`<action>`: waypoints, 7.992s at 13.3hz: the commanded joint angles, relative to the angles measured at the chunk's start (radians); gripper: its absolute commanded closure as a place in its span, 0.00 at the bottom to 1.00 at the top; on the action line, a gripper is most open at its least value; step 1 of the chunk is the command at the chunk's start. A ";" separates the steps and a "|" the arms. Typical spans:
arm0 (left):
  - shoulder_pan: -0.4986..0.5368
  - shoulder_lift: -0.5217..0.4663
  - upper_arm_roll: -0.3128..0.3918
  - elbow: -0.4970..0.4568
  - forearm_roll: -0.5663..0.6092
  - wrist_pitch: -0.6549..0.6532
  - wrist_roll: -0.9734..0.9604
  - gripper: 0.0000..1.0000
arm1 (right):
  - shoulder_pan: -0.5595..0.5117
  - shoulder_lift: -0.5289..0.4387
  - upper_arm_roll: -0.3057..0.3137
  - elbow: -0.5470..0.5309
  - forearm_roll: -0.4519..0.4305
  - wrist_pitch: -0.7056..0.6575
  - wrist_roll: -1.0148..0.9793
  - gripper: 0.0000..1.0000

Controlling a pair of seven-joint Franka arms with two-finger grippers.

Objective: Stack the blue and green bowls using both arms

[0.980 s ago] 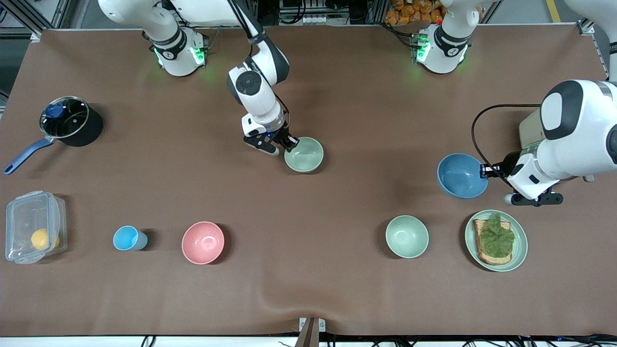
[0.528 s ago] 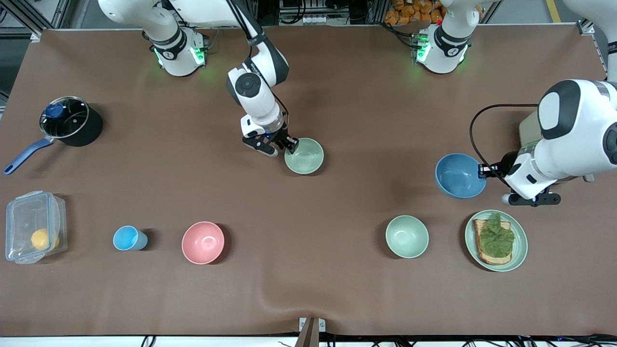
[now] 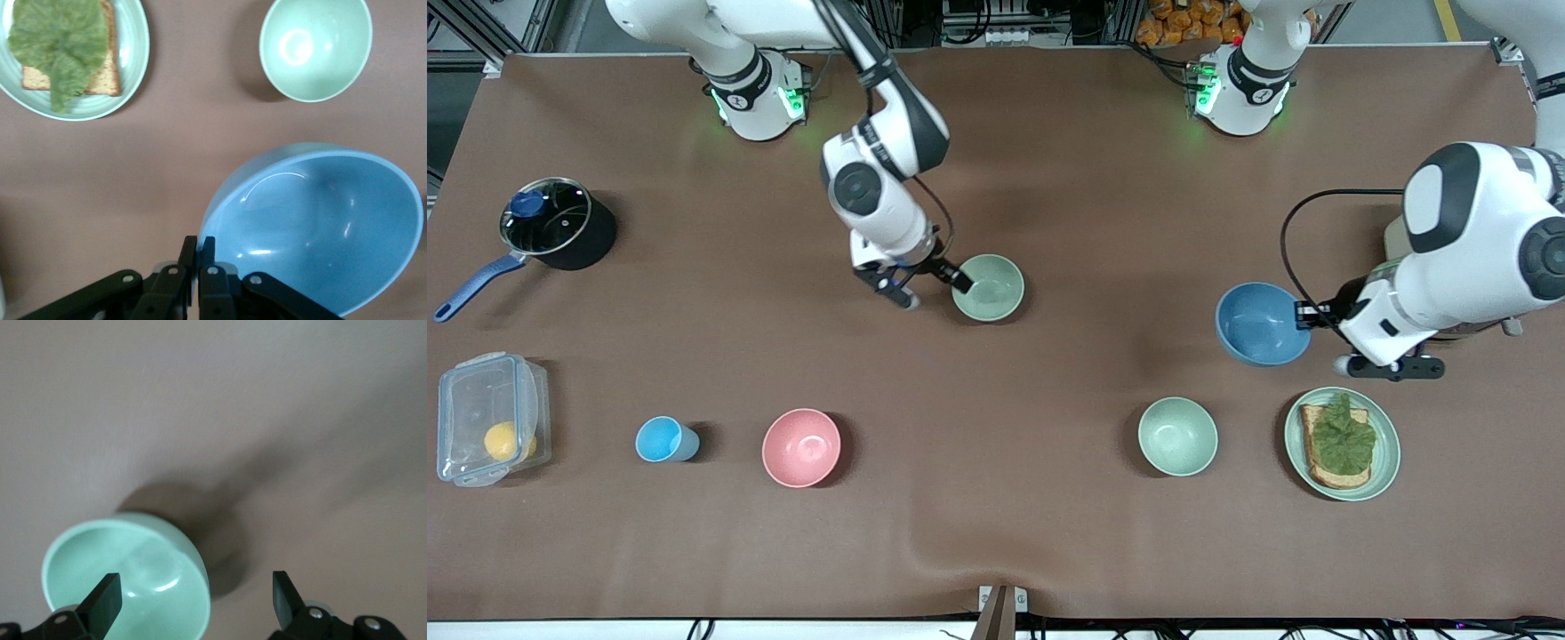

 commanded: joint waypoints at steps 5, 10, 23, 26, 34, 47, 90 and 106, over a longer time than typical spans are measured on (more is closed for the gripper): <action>-0.163 0.030 -0.006 0.012 -0.026 0.016 -0.163 1.00 | -0.127 0.095 0.012 0.089 0.281 -0.146 0.001 0.00; -0.315 0.036 -0.006 -0.054 -0.026 0.129 -0.371 1.00 | -0.090 0.231 0.016 0.180 0.414 -0.135 0.008 0.00; -0.513 0.130 -0.017 -0.064 -0.115 0.262 -0.622 1.00 | -0.120 0.243 0.016 0.180 0.417 -0.137 -0.002 0.00; -0.545 0.159 -0.017 -0.059 -0.122 0.277 -0.648 1.00 | -0.120 0.244 0.016 0.180 0.419 -0.137 -0.004 0.00; -0.620 0.289 -0.017 0.042 -0.122 0.313 -0.753 1.00 | -0.119 0.243 0.016 0.180 0.419 -0.137 -0.004 0.00; -0.672 0.354 -0.011 0.044 -0.112 0.374 -0.757 1.00 | -0.119 0.244 0.016 0.183 0.417 -0.137 -0.005 0.00; -0.260 -0.142 0.182 0.351 0.087 -0.382 -0.187 0.00 | -0.597 -0.026 -0.011 0.356 -0.222 -0.716 -0.391 0.00; -0.258 -0.269 0.213 0.262 0.090 -0.433 -0.086 0.00 | -0.841 -0.340 -0.004 0.446 -0.365 -0.834 -0.969 0.00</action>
